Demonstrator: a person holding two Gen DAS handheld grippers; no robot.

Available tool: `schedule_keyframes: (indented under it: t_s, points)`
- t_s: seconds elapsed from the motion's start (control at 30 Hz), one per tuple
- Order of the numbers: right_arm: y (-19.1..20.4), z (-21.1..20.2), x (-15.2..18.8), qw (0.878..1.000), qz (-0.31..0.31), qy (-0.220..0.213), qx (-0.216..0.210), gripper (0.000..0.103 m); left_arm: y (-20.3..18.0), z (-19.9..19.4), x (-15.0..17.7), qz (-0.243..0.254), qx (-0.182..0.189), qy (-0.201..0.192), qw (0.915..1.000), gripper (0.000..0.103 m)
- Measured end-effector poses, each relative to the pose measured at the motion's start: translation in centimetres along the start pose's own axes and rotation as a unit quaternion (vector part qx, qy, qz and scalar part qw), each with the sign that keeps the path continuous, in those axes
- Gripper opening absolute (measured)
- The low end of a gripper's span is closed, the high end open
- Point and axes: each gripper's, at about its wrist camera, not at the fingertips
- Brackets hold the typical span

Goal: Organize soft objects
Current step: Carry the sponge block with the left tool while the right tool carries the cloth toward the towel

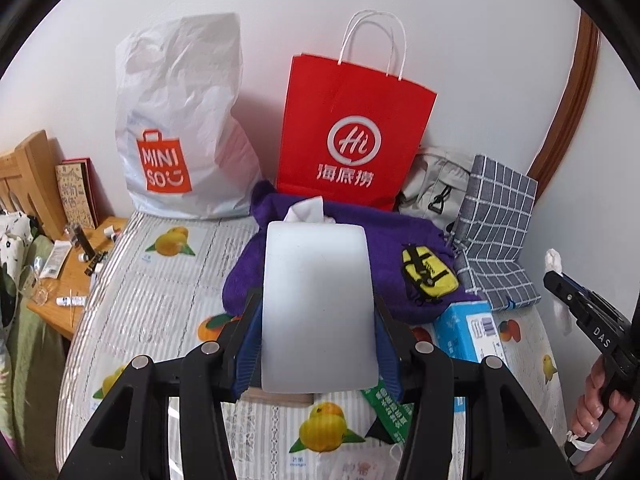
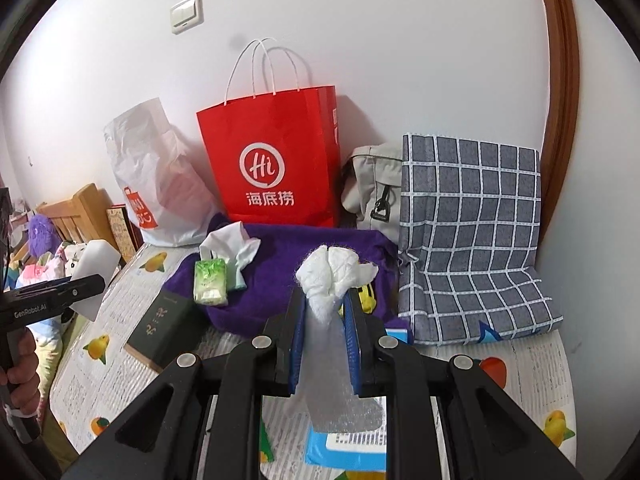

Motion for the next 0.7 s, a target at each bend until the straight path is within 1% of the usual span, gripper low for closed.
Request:
schedule_keyframes:
  t_s: [0.33, 0.7]
  points:
    - [-0.7, 1.7, -2.4, 1.0, 0.008, -0.008, -0.006, 0.019, -0.9, 0.0, -2.5, 0.003, -0.002, -0.025, 0.9997, 0.05]
    - [-0.8, 3.9, -4.9, 1.0, 0.004, -0.019, -0.013, 0.019, -1.1, 1.7, -4.7, 0.006, -0.004, -0.031, 0.9995, 0.05]
Point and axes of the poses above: each gripper's, at about its wrist camera, not at the fingertips, and z roughly the way its jaws point, y to its left, x to its underside, and after that the axes turned 10 degrees about -z, right-handed
